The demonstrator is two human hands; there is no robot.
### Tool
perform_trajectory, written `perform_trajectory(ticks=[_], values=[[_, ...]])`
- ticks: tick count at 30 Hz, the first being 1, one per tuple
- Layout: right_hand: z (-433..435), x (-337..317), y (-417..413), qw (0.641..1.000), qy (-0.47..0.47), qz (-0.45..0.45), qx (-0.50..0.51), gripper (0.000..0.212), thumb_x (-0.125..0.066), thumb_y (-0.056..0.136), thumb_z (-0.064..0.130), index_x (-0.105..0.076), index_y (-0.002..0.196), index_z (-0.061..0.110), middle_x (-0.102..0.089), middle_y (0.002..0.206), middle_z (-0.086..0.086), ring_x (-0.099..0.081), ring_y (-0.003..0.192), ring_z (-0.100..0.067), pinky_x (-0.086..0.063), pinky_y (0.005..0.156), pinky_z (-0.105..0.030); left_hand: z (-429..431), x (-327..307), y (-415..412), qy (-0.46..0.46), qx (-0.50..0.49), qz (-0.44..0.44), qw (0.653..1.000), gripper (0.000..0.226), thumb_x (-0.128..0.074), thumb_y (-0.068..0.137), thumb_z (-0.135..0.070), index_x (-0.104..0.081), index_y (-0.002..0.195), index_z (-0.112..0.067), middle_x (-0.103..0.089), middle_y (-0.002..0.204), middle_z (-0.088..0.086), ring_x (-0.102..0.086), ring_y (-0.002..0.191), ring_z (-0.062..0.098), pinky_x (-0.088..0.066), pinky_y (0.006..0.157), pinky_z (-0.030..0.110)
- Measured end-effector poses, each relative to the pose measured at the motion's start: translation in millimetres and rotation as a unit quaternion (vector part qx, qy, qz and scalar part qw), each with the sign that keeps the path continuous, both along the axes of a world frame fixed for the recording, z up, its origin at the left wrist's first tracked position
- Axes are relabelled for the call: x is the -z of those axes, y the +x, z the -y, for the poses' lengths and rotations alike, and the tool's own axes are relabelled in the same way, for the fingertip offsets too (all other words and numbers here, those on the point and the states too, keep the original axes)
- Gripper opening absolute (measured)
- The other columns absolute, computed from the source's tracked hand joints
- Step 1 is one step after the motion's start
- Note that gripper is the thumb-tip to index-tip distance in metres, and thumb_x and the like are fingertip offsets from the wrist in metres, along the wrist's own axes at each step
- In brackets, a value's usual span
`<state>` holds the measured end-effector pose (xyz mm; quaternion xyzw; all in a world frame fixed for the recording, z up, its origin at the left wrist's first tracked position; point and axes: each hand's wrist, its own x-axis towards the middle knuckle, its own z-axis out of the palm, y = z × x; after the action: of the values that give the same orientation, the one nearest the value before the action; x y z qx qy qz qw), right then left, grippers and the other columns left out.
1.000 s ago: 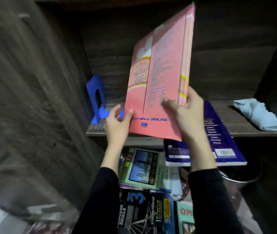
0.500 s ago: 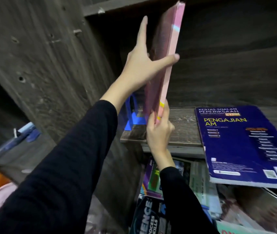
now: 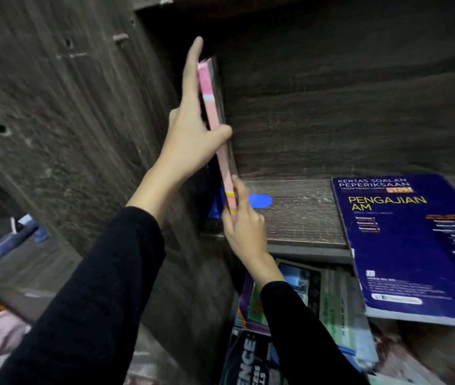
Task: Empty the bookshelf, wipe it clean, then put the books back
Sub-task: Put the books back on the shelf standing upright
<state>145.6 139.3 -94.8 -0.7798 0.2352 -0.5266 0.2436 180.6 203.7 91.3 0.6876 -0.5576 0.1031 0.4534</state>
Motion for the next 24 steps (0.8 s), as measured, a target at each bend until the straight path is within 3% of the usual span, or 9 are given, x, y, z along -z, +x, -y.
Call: perform_trajectory(ticks=[2, 3, 5, 7, 10, 12, 16, 20, 24], values=[[5, 6, -8, 0.987, 0.086, -0.069, -0.117, 0.076, -0.058, 0.085, 0.025, -0.018, 0.148, 0.04, -0.063, 0.121, -0.01, -0.063, 0.088, -0.041, -0.05, 0.074, -0.04, -5, 5, 5, -0.007, 0.003, -0.017, 1.0, 0.093, -0.06, 0.074, 0.001, -0.012, 0.149, -0.026, -0.052, 0.127, -0.017, -0.064, 0.083, 0.001, -0.053, 0.087, 0.026], [8, 9, -14, 0.975, 0.119, -0.095, -0.16, 0.083, -0.063, 0.083, 0.026, -0.013, 0.146, 0.048, -0.064, 0.119, -0.005, -0.062, 0.09, -0.036, -0.047, 0.082, -0.035, -6, 7, 7, -0.011, 0.001, -0.023, 1.0, 0.089, -0.059, 0.073, -0.001, -0.016, 0.147, -0.026, -0.054, 0.123, -0.018, -0.064, 0.084, 0.001, -0.053, 0.089, 0.033], [16, 13, -23, 0.956, 0.163, -0.115, -0.214, 0.092, -0.07, 0.079, 0.025, -0.011, 0.142, 0.057, -0.062, 0.098, 0.005, -0.054, 0.074, -0.02, -0.042, 0.08, -0.024, -8, 8, 8, -0.014, -0.004, -0.031, 0.999, 0.084, -0.057, 0.071, -0.004, -0.021, 0.144, -0.028, -0.057, 0.115, -0.018, -0.065, 0.085, 0.007, -0.052, 0.089, 0.042], [23, 15, -27, 0.942, 0.188, -0.128, -0.247, 0.096, -0.075, 0.077, 0.023, -0.013, 0.142, 0.057, -0.059, 0.097, 0.011, -0.049, 0.072, -0.009, -0.04, 0.077, -0.016, -10, 8, 9, -0.013, -0.009, -0.034, 0.999, 0.081, -0.056, 0.071, -0.005, -0.022, 0.141, -0.029, -0.059, 0.109, -0.02, -0.064, 0.083, 0.008, -0.052, 0.089, 0.042], [27, 17, -20, 0.923, 0.239, -0.119, -0.277, 0.096, -0.078, 0.075, 0.014, -0.022, 0.143, 0.052, -0.053, 0.119, 0.013, -0.05, 0.097, -0.001, -0.038, 0.083, -0.003, -11, 10, 16, -0.021, -0.013, -0.048, 0.999, 0.083, -0.056, 0.069, -0.006, -0.021, 0.141, -0.03, -0.059, 0.111, -0.019, -0.065, 0.09, 0.01, -0.05, 0.091, 0.046], [25, 22, -12, 0.913, 0.281, -0.085, -0.283, 0.094, -0.077, 0.073, 0.005, -0.029, 0.141, 0.048, -0.053, 0.124, 0.008, -0.05, 0.112, -0.004, -0.041, 0.092, -0.009, -12, 13, 22, -0.03, -0.023, -0.063, 0.997, 0.084, -0.055, 0.07, -0.005, -0.019, 0.143, -0.029, -0.061, 0.111, -0.017, -0.066, 0.093, 0.012, -0.05, 0.092, 0.046], [16, 32, 5, 0.926, 0.281, -0.082, -0.238, 0.082, -0.081, 0.07, 0.012, -0.042, 0.139, 0.035, -0.059, 0.128, -0.007, -0.055, 0.117, -0.027, -0.043, 0.105, -0.039, -16, 19, 31, -0.044, -0.06, -0.084, 0.994, 0.089, -0.056, 0.077, 0.001, -0.011, 0.148, -0.03, -0.063, 0.11, -0.019, -0.065, 0.094, 0.005, -0.048, 0.098, 0.04], [9, 32, 9, 0.937, 0.26, -0.092, -0.214, 0.079, -0.079, 0.076, 0.018, -0.039, 0.143, 0.031, -0.058, 0.129, -0.008, -0.057, 0.114, -0.025, -0.041, 0.105, -0.034, -12, 22, 32, -0.037, -0.075, -0.072, 0.994, 0.08, -0.059, 0.087, -0.003, -0.015, 0.15, -0.024, -0.061, 0.108, -0.017, -0.062, 0.1, 0.003, -0.046, 0.1, 0.029], [8, 25, 1, 0.945, 0.217, -0.131, -0.204, 0.077, -0.072, 0.084, 0.022, -0.03, 0.147, 0.033, -0.062, 0.118, -0.018, -0.06, 0.084, -0.024, -0.047, 0.096, -0.032, -11, 27, 33, -0.056, -0.126, -0.063, 0.988, 0.051, -0.058, 0.089, -0.005, -0.041, 0.137, -0.014, -0.06, 0.101, -0.013, -0.062, 0.087, 0.008, -0.041, 0.076, 0.0]])
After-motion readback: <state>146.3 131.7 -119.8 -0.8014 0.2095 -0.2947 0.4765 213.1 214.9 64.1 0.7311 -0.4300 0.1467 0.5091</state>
